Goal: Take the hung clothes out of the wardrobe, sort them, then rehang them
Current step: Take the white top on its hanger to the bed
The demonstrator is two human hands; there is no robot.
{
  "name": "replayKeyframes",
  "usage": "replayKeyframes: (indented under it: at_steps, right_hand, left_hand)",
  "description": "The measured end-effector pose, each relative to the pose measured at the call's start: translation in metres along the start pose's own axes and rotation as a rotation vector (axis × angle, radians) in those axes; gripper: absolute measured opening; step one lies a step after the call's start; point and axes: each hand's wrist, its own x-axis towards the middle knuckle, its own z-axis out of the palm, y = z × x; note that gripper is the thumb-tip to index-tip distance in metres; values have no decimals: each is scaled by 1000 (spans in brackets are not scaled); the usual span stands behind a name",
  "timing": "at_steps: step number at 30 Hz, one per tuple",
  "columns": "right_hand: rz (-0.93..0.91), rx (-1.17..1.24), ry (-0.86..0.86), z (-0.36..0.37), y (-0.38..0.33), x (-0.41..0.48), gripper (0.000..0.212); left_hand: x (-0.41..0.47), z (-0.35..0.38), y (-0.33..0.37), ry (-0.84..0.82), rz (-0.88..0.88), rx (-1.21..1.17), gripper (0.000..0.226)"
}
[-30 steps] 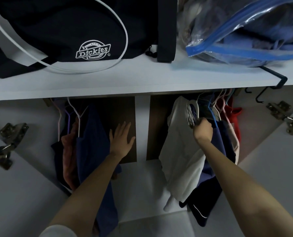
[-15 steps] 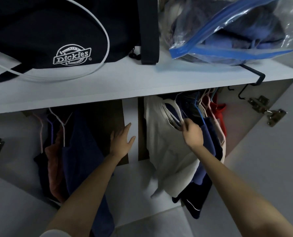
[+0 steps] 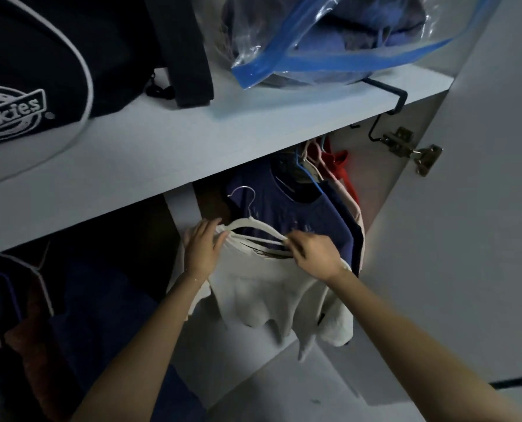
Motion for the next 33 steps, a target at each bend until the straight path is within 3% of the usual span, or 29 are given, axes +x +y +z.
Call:
replayKeyframes:
  at_steps: [4,11,20,33]
  right_hand:
    - [145,15,-10,-1,10,-29,16]
    - [363,-19,-45,-30,32,-116,28]
    - [702,-37,-4,-99,70,-281,26]
    - [1118,-9,154,-202,63,-546,21]
  left_hand:
    - [-4,13,4,-168,45,33,32]
    - [-34,45,68,-317,144,-56,31]
    - [-90,100,217,-554,381,-65,38]
    - [-263,149,429,-826,729,-110,46]
